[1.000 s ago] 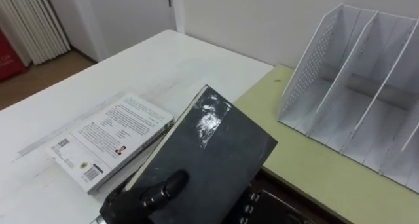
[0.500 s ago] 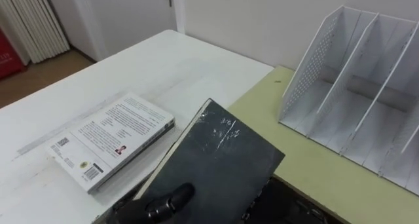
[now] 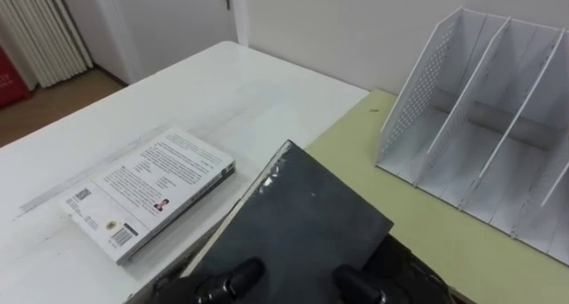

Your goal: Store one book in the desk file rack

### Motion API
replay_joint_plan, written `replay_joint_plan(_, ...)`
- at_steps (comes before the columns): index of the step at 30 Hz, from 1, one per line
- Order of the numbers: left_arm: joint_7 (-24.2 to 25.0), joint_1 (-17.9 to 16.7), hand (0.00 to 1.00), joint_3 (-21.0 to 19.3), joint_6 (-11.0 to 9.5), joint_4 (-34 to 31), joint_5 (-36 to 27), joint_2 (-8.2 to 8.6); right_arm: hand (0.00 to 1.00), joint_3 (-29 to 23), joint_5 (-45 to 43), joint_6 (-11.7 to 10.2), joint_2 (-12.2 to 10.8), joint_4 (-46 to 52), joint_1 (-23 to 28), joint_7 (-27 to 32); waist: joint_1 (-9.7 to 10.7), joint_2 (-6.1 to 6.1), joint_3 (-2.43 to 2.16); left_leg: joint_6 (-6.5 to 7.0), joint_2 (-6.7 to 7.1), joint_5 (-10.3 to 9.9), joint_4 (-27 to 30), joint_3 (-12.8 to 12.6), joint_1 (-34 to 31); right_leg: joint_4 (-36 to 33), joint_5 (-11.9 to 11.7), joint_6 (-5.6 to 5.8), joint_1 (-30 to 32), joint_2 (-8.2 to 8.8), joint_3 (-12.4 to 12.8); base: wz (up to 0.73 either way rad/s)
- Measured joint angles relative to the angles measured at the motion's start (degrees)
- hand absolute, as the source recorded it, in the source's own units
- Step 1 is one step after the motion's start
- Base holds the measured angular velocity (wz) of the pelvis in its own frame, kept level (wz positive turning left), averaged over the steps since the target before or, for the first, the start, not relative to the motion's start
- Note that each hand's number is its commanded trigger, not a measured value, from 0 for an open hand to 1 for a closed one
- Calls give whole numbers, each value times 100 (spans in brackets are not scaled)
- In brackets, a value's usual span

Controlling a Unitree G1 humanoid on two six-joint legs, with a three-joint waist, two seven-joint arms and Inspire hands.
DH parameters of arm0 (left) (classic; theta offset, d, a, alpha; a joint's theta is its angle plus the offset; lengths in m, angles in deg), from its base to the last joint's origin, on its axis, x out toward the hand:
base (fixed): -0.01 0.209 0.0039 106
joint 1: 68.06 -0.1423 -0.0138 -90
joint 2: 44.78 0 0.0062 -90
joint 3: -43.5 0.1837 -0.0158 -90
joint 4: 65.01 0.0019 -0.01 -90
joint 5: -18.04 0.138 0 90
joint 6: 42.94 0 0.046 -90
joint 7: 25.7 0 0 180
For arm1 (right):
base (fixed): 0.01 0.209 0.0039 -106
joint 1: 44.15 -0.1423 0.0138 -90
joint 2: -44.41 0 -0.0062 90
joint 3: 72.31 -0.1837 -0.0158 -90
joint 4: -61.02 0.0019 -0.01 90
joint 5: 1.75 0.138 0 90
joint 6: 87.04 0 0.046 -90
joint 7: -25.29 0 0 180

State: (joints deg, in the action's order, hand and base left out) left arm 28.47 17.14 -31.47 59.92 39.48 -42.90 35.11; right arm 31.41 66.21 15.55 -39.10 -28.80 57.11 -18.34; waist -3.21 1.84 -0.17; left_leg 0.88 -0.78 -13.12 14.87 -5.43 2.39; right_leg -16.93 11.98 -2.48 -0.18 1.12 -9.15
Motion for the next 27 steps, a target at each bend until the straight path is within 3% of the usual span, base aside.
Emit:
replay_joint_plan(5, 156, 0, 100, 99, 86, -107, 95, -2, 100, 0, -1, 0, -14, 11, 0, 64, 0, -35, -24, -1, -7, 0, 3, -5, 13, -14, 3, -6, -4, -1, 0, 0)
replay_joint_plan(16, 184, -53, 100, 104, 179, -113, 83, 18, 100, 13, -31, -1, -28, 29, 1, 115, -15, -41, -21, -5, -22, -17, 53, -2, -17, -10, 3, -8, -9, -13, -6, 0)
replay_joint_plan(17, 175, -55, 78, 104, 178, -113, 83, 18, 100, 13, -35, -1, -28, 28, 1, 121, -14, -41, -21, -5, -24, -17, 55, 6, -15, -6, 3, -9, -18, -14, -13, 0)
replay_joint_plan(18, 171, -57, 31, 104, 178, -113, 83, 18, 100, 14, -40, -1, -28, 28, 2, 125, -14, -41, -21, -5, -24, -17, 55, -9, -13, -4, 3, -9, -22, -14, -16, 0)
replay_joint_plan(19, 153, -68, 0, 104, 176, -113, 83, 18, 100, 15, -48, -2, -28, 28, 2, 152, -13, -40, -21, -6, -25, -16, 54, -11, -5, -1, 3, -9, -31, -14, -17, 0)
replay_joint_plan(24, 33, -137, 0, 91, 130, -114, 91, 17, 100, 32, -89, -54, -28, 23, 7, 213, -11, -50, -1, -7, -26, -17, 40, -10, 28, 2, 7, -12, -56, -18, -16, 0)
replay_joint_plan(27, -88, -192, 0, 75, 0, -77, 291, -34, 100, 1, -312, -220, -6, 15, 19, 296, -7, -94, 45, -10, -29, -19, 39, -6, 37, -5, 11, -19, -63, -19, -17, 0)
